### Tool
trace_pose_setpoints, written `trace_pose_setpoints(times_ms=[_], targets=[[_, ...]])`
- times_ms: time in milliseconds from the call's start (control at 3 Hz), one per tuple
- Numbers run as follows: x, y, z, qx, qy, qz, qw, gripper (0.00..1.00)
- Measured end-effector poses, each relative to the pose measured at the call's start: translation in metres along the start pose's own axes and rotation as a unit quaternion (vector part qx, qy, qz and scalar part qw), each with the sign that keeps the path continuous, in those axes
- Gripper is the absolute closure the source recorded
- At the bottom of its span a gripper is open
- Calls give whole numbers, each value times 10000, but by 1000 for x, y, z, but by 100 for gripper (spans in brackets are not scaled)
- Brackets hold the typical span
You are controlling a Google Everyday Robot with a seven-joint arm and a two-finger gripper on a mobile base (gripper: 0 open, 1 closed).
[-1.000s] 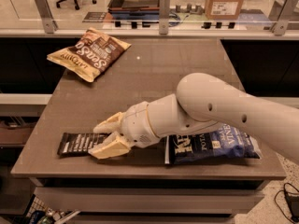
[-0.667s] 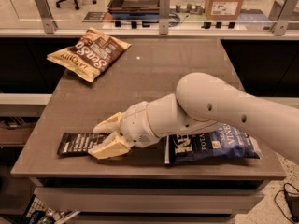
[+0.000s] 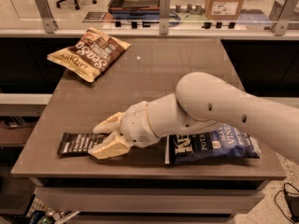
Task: Move rxbar chocolate near brown chip bag
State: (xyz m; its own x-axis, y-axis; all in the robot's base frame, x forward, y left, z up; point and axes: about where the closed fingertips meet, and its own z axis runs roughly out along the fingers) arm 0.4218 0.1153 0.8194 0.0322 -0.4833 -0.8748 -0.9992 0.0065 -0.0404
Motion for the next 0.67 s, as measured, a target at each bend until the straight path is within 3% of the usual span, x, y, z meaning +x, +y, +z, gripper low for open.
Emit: trace_pose_setpoints(times_ms=[333,667], targets=[[-8,-22,-13,204,76,0,9998,100],[-23,-58,-32,492,196,-2,9986,100]])
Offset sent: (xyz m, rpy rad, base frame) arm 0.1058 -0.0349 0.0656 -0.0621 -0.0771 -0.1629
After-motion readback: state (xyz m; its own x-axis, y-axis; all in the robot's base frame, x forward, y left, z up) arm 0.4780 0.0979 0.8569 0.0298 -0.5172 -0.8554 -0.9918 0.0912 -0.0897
